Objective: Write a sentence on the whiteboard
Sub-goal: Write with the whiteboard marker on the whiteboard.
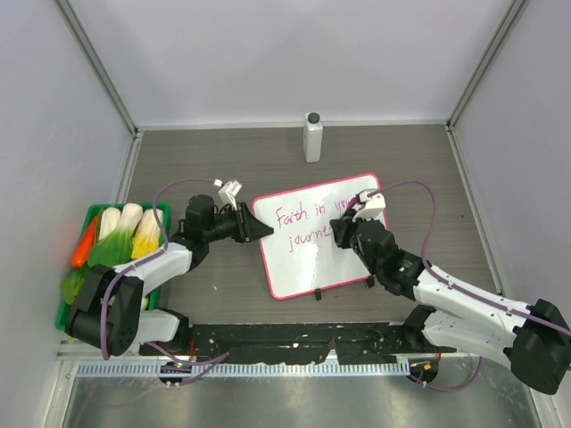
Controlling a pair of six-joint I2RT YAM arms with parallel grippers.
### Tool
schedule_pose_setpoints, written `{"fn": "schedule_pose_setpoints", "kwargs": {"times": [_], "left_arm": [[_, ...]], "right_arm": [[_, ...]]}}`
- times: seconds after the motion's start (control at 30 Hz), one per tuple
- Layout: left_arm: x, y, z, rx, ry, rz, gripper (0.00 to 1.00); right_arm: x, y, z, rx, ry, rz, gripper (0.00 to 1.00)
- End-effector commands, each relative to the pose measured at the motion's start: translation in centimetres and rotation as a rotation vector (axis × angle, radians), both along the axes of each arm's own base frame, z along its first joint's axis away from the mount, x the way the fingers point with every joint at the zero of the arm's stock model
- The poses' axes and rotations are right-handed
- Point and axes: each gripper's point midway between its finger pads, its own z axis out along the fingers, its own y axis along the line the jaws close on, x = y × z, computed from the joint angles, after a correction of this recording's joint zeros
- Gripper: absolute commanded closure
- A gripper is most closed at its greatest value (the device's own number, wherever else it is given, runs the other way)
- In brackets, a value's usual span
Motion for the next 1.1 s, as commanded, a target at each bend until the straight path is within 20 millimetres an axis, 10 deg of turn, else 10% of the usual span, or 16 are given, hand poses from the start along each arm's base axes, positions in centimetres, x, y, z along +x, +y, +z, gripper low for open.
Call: {"fn": "schedule_pose_setpoints", "kwargs": {"times": [0.0, 0.47, 1.07], "left_arm": [[2.5, 3.3, -4.4, 0.253, -0.076, 0.136, 1.00], [2.5, 3.3, -4.2, 0.251, -0.079, 0.135, 1.00], [2.4, 3.2, -4.2, 0.248, -0.082, 0.129, 1.00]], "right_arm": [[0.9, -0.9, 1.5, -0.035, -0.034, -0.053, 0.99], [1.1, -0.6, 5.7, 0.040, -0.121, -0.046, 0.99], [1.6, -0.5, 2.3, -0.032, -0.047, -0.067, 0.99]]}}
